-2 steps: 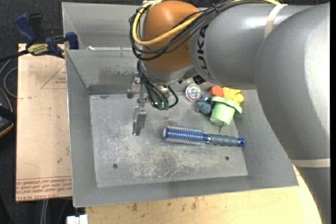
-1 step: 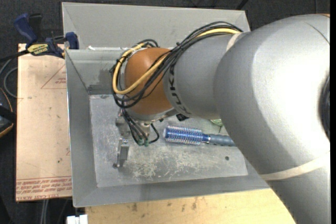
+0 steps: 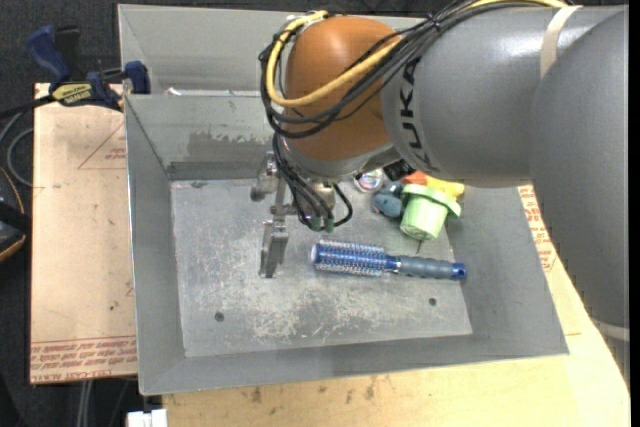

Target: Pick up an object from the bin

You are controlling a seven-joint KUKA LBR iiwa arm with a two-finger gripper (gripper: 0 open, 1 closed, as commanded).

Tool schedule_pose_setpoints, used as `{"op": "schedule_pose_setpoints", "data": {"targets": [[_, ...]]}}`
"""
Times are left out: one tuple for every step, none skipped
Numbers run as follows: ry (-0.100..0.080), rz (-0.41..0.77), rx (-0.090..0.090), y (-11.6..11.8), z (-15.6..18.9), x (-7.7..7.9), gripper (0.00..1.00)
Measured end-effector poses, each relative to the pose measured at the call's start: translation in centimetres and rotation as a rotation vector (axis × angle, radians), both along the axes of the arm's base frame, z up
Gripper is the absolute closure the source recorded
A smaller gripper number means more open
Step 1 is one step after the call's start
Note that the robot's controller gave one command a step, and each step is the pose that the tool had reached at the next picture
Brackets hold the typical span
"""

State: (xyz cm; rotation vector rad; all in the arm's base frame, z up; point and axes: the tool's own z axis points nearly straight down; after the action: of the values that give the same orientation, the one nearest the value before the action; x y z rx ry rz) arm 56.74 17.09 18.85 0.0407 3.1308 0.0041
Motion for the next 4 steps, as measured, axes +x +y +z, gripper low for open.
{"op": "schedule_pose_setpoints", "data": {"targets": [[-0.002,0.163,0.001,-13.1,-11.4,-3.9,0.0],[-0.008,0.164,0.001,-12.8,-11.2,-3.7,1.0],[-0.002,0.273,-0.005,-13.8,6.2,-3.2,1.0],[0.007,0.272,-0.003,-13.8,5.7,-3.4,0.0]]}}
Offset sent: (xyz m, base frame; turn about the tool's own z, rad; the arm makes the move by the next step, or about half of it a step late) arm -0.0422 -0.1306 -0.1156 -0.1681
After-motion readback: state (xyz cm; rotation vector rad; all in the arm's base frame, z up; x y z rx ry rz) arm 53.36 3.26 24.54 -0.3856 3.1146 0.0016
